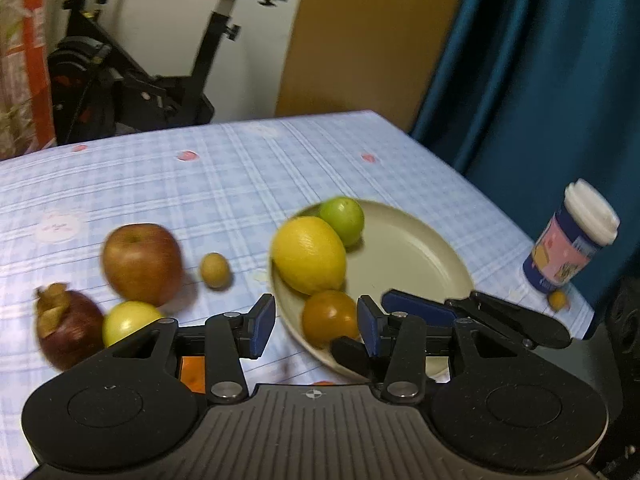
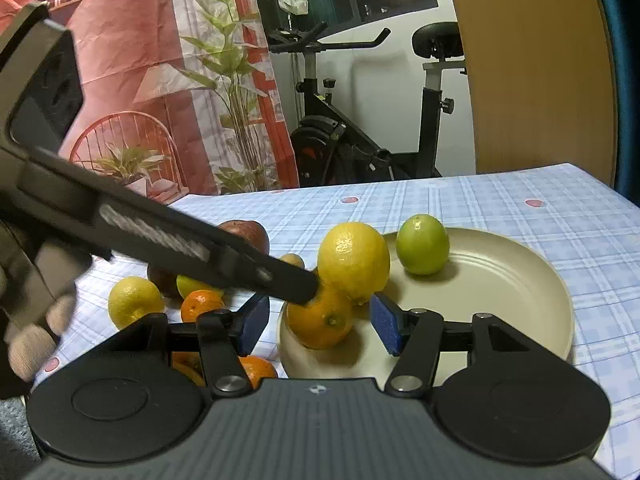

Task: Organize fruits
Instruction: 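Carry the brownish orange onto the cream plate and open the left gripper, then move the left gripper back to a second brownish orange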

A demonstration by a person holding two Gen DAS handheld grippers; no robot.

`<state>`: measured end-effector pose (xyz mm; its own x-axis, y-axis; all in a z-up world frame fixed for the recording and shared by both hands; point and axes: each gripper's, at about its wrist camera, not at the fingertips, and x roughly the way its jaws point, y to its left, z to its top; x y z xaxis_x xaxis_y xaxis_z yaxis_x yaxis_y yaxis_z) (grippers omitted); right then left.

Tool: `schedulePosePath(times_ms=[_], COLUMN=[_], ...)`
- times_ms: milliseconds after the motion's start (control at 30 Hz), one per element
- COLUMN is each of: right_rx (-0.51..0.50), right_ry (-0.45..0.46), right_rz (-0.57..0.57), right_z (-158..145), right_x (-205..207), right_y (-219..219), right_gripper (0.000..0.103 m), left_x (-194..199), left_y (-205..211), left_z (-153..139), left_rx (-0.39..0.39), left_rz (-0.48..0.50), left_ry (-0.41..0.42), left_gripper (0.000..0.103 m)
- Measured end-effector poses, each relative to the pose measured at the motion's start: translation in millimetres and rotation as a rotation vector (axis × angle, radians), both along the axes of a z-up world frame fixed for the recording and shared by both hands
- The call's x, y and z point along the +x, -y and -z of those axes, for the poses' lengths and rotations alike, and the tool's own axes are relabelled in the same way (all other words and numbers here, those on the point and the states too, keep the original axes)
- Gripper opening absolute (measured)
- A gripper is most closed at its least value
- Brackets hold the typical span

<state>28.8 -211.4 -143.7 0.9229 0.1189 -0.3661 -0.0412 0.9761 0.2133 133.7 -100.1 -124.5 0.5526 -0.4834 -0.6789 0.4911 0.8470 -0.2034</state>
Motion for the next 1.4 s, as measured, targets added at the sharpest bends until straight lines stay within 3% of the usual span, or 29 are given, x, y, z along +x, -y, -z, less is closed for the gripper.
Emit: schedulePosePath(times_ms=[333, 500, 700, 933, 1400], right_rx=[0.003, -0.067, -0.136, -0.12, -0.141], right_ry=[-0.016, -0.032, -0.092, -0.153, -0.155], right_rz=[-0.109, -0.199, -0.268, -0.277, -0.296], right_z=[-9, -11, -4, 6, 19], right_x=[-16, -18, -18, -11, -3], right_y=[-20, -45, -70, -71, -73], right_gripper=[0.06, 0.06, 0.059, 0.056, 0.051], left_x=[-38, -50, -53, -56, -53], left_y=[-67, -86, -87, -72, -62], left_z=[1, 11, 22, 34, 53], left_rx=[-0.11, -0.154, -0.177, -0.177, -0.169], left_rz=[-0.137, -0.168, -0.156, -0.094, -0.063], left_ry=[-0.055, -0.086, -0.107, -0.114, -0.149], left_gripper=[0.048, 0.048, 0.047, 0.046, 0.046])
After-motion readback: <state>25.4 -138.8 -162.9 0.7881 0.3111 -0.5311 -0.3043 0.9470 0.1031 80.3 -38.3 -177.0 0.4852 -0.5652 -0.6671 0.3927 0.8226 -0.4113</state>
